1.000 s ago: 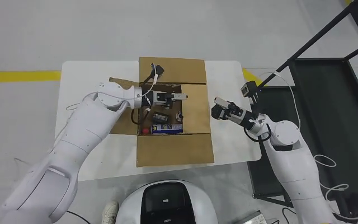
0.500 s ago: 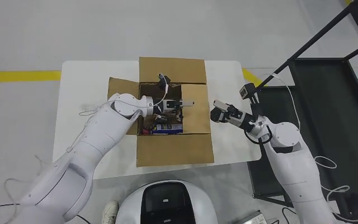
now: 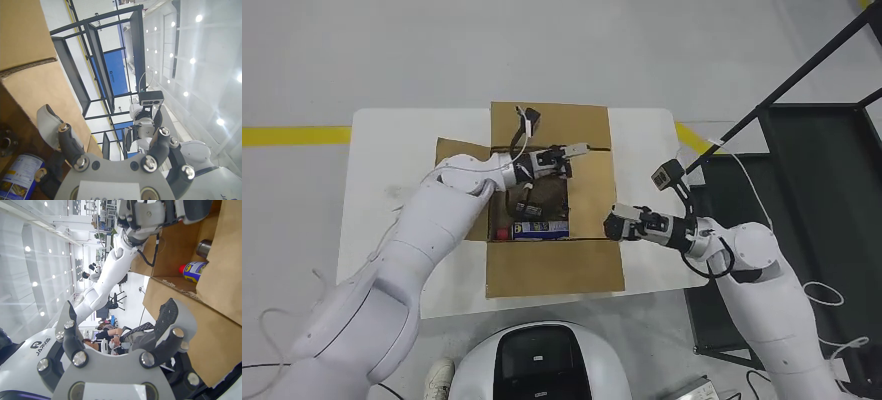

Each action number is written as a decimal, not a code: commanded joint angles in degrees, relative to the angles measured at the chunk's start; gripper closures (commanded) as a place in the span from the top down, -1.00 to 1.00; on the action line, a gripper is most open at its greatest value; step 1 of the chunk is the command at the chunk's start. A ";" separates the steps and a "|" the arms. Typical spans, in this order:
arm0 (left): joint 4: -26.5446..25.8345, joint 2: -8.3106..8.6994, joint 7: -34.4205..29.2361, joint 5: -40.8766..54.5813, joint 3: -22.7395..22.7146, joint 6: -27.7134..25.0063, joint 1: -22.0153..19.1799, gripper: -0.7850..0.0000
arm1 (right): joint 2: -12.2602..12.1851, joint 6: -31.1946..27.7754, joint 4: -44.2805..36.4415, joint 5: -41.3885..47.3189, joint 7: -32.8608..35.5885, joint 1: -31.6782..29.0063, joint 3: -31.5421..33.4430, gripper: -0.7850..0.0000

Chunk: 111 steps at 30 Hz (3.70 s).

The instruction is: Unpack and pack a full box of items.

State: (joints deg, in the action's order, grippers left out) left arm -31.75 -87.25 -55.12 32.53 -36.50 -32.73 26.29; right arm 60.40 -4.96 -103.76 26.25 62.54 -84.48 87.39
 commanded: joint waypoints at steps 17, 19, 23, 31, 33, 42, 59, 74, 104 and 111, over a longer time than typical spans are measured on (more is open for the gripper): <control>7.17 -1.87 2.75 -10.09 1.41 -1.67 -0.93 1.00 | -0.84 0.39 -1.45 0.03 1.43 -2.25 1.52 1.00; 7.61 -1.55 2.72 -10.77 0.90 -1.79 -1.37 1.00 | -0.89 0.31 -1.46 0.02 1.46 -2.16 1.40 1.00; 7.78 -1.44 3.32 -13.18 0.97 0.55 -1.32 1.00 | -0.98 0.08 -1.33 0.04 1.29 -1.96 1.13 1.00; 7.02 -3.39 1.51 -11.28 1.18 5.12 0.52 1.00 | -1.18 -0.07 -0.74 -0.18 0.44 -2.07 1.07 1.00; 7.46 -4.06 2.28 -10.68 1.07 5.17 0.37 1.00 | -1.24 -0.04 -0.71 -0.19 0.42 -2.17 1.06 1.00; 8.45 -5.84 1.76 -2.75 -2.72 0.25 -1.33 1.00 | -1.56 1.19 -1.28 -0.10 2.18 -2.64 0.35 1.00; 7.47 -10.62 -5.61 3.78 -3.33 2.68 -2.37 1.00 | -2.11 4.12 -1.25 -3.93 1.06 -4.47 -2.45 1.00; 12.99 -11.29 -15.72 3.27 -4.75 -0.71 -4.68 1.00 | -1.89 -3.95 -1.74 -4.33 -15.92 -9.21 3.49 1.00; -21.74 12.73 -12.76 -26.52 -30.85 6.99 11.33 1.00 | -1.46 -5.54 10.49 -27.54 -28.42 -4.46 -0.16 1.00; -34.87 16.64 -9.42 -35.96 -39.31 15.59 22.14 1.00 | -1.26 -5.97 12.00 -28.11 -27.49 -2.58 -1.95 1.00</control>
State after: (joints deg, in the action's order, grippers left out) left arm -65.47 -70.93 -65.32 -2.21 -75.08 -18.08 46.98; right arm 59.11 -10.84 -91.85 -1.92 35.07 -87.24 85.58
